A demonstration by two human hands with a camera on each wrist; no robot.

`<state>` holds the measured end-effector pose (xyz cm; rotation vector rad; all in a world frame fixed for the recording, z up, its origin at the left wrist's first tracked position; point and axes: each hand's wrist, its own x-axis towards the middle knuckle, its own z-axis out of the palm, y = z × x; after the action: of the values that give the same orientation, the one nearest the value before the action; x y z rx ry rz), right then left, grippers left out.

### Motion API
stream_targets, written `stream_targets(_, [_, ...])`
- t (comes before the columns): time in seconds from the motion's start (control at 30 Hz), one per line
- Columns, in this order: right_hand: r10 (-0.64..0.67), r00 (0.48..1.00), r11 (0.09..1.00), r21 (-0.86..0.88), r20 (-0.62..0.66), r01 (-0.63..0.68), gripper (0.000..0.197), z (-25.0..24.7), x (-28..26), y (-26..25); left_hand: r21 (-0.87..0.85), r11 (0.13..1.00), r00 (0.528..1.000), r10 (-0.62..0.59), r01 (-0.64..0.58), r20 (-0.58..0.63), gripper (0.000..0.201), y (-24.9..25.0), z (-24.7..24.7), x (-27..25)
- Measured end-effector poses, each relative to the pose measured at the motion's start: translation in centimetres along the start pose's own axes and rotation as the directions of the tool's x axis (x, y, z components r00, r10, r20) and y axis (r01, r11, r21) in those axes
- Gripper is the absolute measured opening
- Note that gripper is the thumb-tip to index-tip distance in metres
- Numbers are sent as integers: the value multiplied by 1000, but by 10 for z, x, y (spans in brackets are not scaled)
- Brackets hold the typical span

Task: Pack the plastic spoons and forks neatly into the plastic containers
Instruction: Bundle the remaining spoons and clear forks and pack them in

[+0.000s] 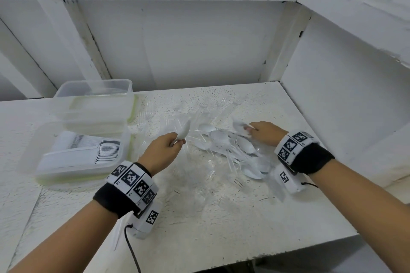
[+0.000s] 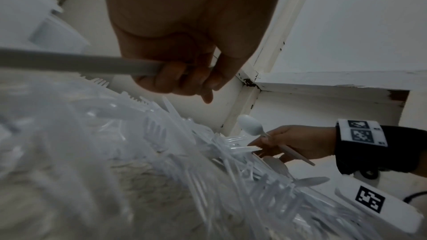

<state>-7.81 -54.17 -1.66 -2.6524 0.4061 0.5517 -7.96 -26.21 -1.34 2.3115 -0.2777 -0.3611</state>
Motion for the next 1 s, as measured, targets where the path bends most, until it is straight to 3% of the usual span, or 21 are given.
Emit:
stream_targets(0.1, [-13,993,996,85,-119,23,39,-12,-3,7,85,995,999,42,-43,11,28,11,4,7])
stream_targets(0.27, [-12,965,996,86,-261,36,28,-20,-5,24,127,987,994,86,-94,62,25,35,16,26])
stream_targets(0.33, [-10,966,1000,11,-259,14,26,-17,-5,30,133,986,993,85,-96,84,21,44,21,36])
stream_targets(0.5, [184,967,967,-143,-176,-210,33,-17,-8,38,200,969,987,126,-144,100,23,61,31,56])
stream_targets(0.6, [203,972,954,-199,-115,-223,36,-10,-9,44,230,958,982,146,-170,118,21,67,34,64])
stream_targets(0.8, [166,944,986,50,-283,-159,5,-8,-15,51,244,952,978,152,-184,142,22,68,42,74])
stream_targets(0.9, [127,911,958,285,-393,-11,6,-21,-24,52,207,963,982,154,-174,108,18,71,44,79])
stream_targets(1.0, [79,861,903,402,-502,151,9,-36,-35,47,167,975,989,142,-147,36,15,79,45,89])
